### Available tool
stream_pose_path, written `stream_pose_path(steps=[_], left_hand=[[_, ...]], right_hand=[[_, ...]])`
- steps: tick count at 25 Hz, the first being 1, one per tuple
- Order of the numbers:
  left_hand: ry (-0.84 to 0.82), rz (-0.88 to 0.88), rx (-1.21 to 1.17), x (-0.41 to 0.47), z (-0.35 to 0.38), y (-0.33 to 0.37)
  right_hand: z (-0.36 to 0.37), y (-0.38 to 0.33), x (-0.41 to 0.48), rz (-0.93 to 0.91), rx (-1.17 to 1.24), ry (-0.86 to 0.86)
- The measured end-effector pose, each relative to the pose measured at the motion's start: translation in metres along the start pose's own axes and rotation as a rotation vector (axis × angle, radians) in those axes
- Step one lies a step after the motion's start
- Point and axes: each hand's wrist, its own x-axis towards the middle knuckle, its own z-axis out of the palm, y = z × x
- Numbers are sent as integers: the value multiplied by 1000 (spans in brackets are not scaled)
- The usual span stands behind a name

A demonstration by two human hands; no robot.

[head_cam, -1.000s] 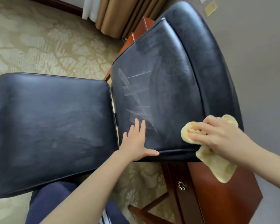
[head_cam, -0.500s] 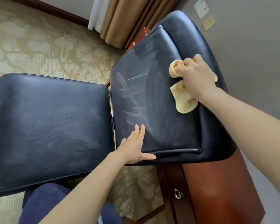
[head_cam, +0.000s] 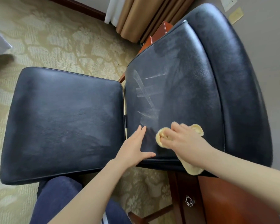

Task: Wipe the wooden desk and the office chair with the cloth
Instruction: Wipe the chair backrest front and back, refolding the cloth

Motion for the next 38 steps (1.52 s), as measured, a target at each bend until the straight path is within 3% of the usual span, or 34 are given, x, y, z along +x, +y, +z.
stream_pose_path(steps=[4,8,13,17,19,25,33,38], left_hand=[[-24,-24,17,7,-6,-1],[-1,-14,67,20,-20,3],[-72,-44,125,41,-27,8],[-133,-82,91,54,-20,5],[-143,-82,46,56,-17,1],[-141,-90,57,51,-18,-1],[-130,-144,207,24,-14,4],[-258,-138,205,11,-15,8]], right_hand=[[-15,22,-17,-172,-52,42],[-36,90,14,-144,-97,22],[-44,170,72,153,-227,-10],[-30,185,119,542,-53,119],[-18,174,135,602,-6,118],[10,99,131,380,21,-35],[9,-10,57,-15,156,-212],[-8,-8,12,-65,212,-281]])
